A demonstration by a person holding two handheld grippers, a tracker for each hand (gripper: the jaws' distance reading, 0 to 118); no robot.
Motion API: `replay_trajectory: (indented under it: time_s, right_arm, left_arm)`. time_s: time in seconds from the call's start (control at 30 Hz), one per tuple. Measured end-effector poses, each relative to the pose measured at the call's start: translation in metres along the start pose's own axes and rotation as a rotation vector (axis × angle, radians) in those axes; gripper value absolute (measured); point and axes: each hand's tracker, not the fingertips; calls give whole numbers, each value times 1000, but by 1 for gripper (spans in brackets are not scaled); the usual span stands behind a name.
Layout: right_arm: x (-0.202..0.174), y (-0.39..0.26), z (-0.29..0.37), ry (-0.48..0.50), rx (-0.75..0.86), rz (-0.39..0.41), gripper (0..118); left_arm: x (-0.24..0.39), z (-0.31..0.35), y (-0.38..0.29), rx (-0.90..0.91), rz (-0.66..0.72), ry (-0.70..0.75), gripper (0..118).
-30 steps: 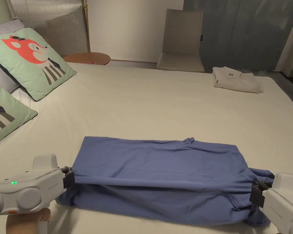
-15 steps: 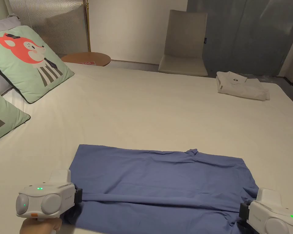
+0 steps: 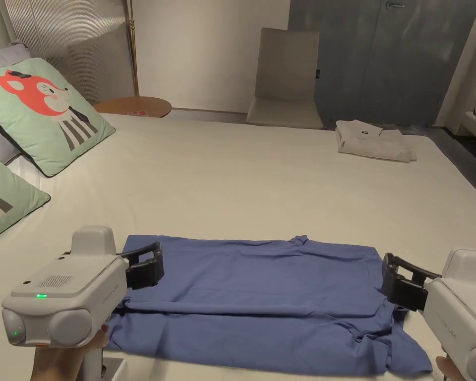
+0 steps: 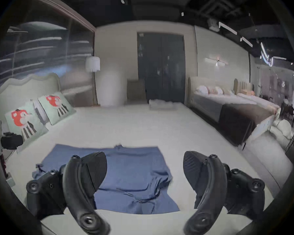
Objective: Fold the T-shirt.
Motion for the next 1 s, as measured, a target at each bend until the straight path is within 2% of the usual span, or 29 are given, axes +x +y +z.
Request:
replay_trajectory:
  time_s: [0.23, 0.3, 0.33, 0.37, 0.4, 0.43, 0.47, 0.7, 0.87, 1.0]
  right_arm:
    - [-25, 0, 76, -34, 136, 50, 96]
    - [-27, -7, 85, -32, 143, 53, 79]
    - [-28, -10, 89, -30, 147, 52, 64]
    - [-30, -13, 92, -31, 150, 48, 37]
    - [-32, -15, 95, -33, 150, 44, 16]
    - [-34, -15, 99, -31, 145, 42, 1]
    - [-36, -17, 101, -28, 145, 44, 1]
    - [-36, -23, 98, -11, 133, 26, 1]
    - [-39, -16, 96, -10, 129, 25, 1]
    - [-39, -13, 89, -7, 111, 35, 1]
  left_arm:
    - [27, 69, -6, 175, -95, 1, 97]
    - [32, 82, -13, 187, -111, 5, 93]
    - [33, 86, -17, 190, -117, 0, 84]
    - [33, 90, -20, 199, -122, -13, 60]
    - [34, 95, -23, 201, -126, -23, 30]
    - [35, 97, -25, 197, -125, -26, 3]
    - [36, 96, -27, 188, -129, -25, 0]
    - [23, 91, -31, 144, -131, -17, 0]
    - [4, 65, -31, -10, -92, 10, 0]
    - [-20, 30, -39, -160, -116, 7, 0]
